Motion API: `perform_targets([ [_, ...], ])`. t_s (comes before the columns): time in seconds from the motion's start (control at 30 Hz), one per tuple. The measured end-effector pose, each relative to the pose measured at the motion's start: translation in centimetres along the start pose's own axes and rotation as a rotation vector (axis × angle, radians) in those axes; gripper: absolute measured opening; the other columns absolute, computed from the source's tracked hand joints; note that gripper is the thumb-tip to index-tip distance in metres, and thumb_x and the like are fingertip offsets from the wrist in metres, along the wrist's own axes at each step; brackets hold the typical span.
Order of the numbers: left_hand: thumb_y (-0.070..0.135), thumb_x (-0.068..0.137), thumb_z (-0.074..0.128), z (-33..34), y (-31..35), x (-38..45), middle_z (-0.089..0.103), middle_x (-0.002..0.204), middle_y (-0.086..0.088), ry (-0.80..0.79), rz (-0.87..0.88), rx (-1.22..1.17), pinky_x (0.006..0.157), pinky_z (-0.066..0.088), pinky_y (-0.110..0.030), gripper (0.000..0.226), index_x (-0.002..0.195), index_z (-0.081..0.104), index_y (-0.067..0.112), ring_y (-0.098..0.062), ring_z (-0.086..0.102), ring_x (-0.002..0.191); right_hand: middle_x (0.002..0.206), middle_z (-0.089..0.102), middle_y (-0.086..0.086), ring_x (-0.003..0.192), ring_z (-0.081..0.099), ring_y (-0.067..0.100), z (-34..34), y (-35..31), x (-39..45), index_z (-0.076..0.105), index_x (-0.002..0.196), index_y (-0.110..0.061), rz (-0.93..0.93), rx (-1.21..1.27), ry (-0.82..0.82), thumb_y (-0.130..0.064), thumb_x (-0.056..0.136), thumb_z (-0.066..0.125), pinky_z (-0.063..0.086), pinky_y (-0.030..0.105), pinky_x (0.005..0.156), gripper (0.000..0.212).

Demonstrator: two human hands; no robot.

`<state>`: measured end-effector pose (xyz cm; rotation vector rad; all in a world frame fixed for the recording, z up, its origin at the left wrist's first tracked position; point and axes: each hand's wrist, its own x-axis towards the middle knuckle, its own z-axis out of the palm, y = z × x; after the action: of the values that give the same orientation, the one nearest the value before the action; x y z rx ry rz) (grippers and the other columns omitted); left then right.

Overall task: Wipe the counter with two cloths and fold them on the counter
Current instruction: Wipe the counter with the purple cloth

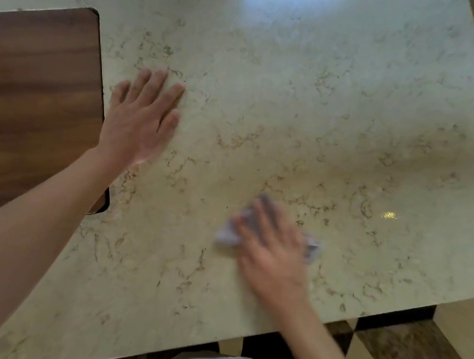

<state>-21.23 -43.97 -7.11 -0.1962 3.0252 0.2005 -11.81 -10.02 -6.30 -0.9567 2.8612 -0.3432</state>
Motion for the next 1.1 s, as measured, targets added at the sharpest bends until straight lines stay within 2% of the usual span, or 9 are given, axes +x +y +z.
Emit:
perform_targets([
  [0.13, 0.05, 0.104, 0.016, -0.1, 0.3, 0.1, 0.016, 0.169, -0.006, 0.018, -0.003, 0.007, 0.122, 0.012, -0.053, 0.055, 0.156, 0.022, 0.033, -0.029, 0.011, 0.155, 0.17, 0.012, 0.009, 0.157, 0.007, 0.034, -4.2, 13.2, 4.2, 0.029, 0.158, -0.026, 0.72, -0.005, 0.031, -0.046, 0.103, 0.024, 0.019, 0.06, 0.121, 0.059],
  [0.2, 0.049, 0.104, 0.019, -0.2, 0.6, 0.2, 0.017, 0.168, -0.007, 0.023, -0.008, 0.005, 0.121, 0.013, -0.053, 0.055, 0.155, 0.023, 0.033, -0.029, 0.012, 0.155, 0.169, 0.014, 0.014, 0.155, 0.009, 0.041, -5.1, 14.8, 9.4, 0.029, 0.158, -0.025, 0.866, 0.018, 0.081, -0.041, 0.104, 0.029, 0.015, 0.06, 0.122, 0.056],
  [0.33, 0.041, 0.101, 0.03, -0.5, 1.3, 0.1, 0.027, 0.163, -0.011, 0.049, -0.03, -0.011, 0.119, 0.013, -0.055, 0.049, 0.148, 0.035, 0.028, -0.033, 0.019, 0.152, 0.17, 0.017, 0.008, 0.154, 0.014, 0.041, -3.3, 6.8, 16.0, 0.033, 0.155, -0.032, 0.498, -0.008, 0.041, -0.041, 0.104, 0.034, 0.02, 0.057, 0.119, 0.052],
  [0.43, 0.031, 0.094, 0.036, -1.7, 4.1, 1.8, 0.045, 0.144, -0.022, 0.094, -0.136, -0.056, 0.114, 0.021, -0.057, 0.041, 0.126, 0.053, 0.013, -0.039, 0.039, 0.137, 0.164, 0.034, 0.005, 0.152, 0.024, 0.038, -0.7, 0.2, 10.1, 0.051, 0.145, -0.034, 0.067, 0.024, 0.027, -0.037, 0.1, 0.044, 0.024, 0.054, 0.118, 0.045],
  [0.5, 0.027, 0.095, 0.039, -2.7, 7.3, 3.1, 0.044, 0.144, -0.026, 0.116, -0.187, -0.146, 0.113, 0.024, -0.055, 0.043, 0.131, 0.052, 0.009, -0.042, 0.041, 0.135, 0.162, 0.038, 0.002, 0.154, 0.024, 0.032, 0.1, -0.4, 3.6, 0.055, 0.142, -0.035, -0.062, 0.079, 0.028, -0.036, 0.1, 0.049, 0.023, 0.048, 0.12, 0.042],
  [0.67, 0.029, 0.102, 0.04, -2.7, 15.3, -4.2, 0.027, 0.161, -0.016, 0.168, -0.233, -0.313, 0.12, 0.017, -0.052, 0.05, 0.149, 0.036, 0.013, -0.035, 0.02, 0.151, 0.169, 0.019, 0.008, 0.157, 0.014, 0.029, -2.3, 12.2, -4.0, 0.031, 0.158, -0.024, 0.091, -0.045, -0.005, -0.037, 0.104, 0.045, 0.029, 0.06, 0.117, 0.057],
  [0.87, 0.031, 0.099, 0.032, 1.7, 20.3, -20.0, 0.025, 0.162, -0.022, 0.066, -0.729, -0.21, 0.119, 0.017, -0.058, 0.056, 0.152, 0.033, 0.012, -0.04, 0.018, 0.151, 0.167, 0.022, 0.013, 0.154, 0.016, 0.039, -7.3, 24.5, 8.6, 0.035, 0.155, -0.028, 0.723, -0.033, 0.026, -0.045, 0.1, 0.029, 0.019, 0.058, 0.12, 0.059],
  [0.97, 0.037, 0.101, 0.028, 3.0, 21.4, -22.7, 0.025, 0.164, -0.019, 0.037, -0.838, -0.173, 0.119, 0.019, -0.059, 0.058, 0.154, 0.033, 0.016, -0.038, 0.019, 0.152, 0.168, 0.02, 0.012, 0.153, 0.016, 0.041, -6.4, 18.6, 14.6, 0.032, 0.156, -0.03, 0.567, -0.054, -0.013, -0.042, 0.102, 0.034, 0.019, 0.06, 0.118, 0.055],
  [1.1, 0.04, 0.102, 0.026, 3.8, 21.9, -23.0, 0.023, 0.167, -0.012, 0.049, -0.892, -0.172, 0.122, 0.015, -0.054, 0.057, 0.155, 0.033, 0.021, -0.032, 0.016, 0.154, 0.171, 0.014, 0.003, 0.156, 0.009, 0.035, -3.2, 4.4, 15.5, 0.036, 0.153, -0.037, 0.045, 0.042, -0.116, -0.043, 0.102, 0.034, 0.01, 0.055, 0.119, 0.051],
])
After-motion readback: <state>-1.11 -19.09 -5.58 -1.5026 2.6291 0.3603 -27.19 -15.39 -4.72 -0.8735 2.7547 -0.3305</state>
